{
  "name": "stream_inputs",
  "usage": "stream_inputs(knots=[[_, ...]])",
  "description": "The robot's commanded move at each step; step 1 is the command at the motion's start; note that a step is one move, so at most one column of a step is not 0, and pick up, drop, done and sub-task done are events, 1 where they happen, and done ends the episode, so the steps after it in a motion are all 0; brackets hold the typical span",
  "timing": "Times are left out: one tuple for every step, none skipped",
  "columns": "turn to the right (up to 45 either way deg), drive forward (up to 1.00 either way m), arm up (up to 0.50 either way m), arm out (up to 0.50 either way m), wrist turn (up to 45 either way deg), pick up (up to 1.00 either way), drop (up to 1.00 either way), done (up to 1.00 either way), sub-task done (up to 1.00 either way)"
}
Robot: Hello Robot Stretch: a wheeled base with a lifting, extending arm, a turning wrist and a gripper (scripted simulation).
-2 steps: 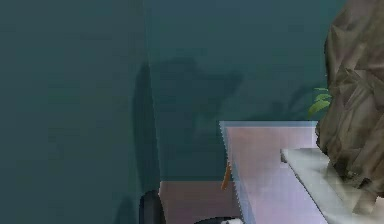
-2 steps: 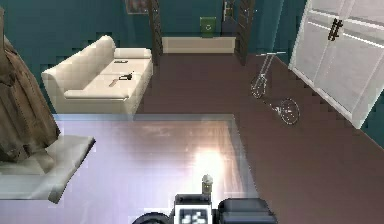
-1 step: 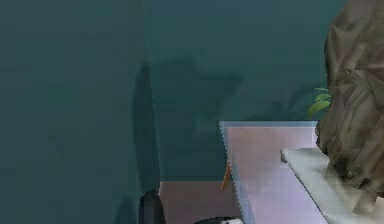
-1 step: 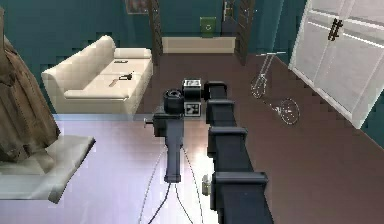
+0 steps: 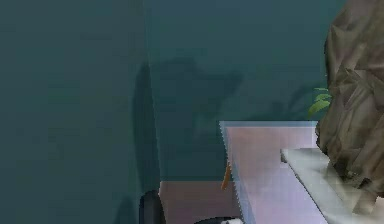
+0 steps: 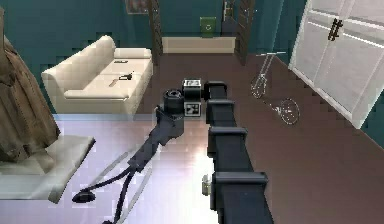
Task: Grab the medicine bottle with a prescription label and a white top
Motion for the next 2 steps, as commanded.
stream_inputs(knots=[[0.0,0.0,0.0,0.0,45.0,0.0,0.0,0.0,0.0],[0.0,0.0,0.0,0.0,45.0,0.0,0.0,0.0,0.0]])
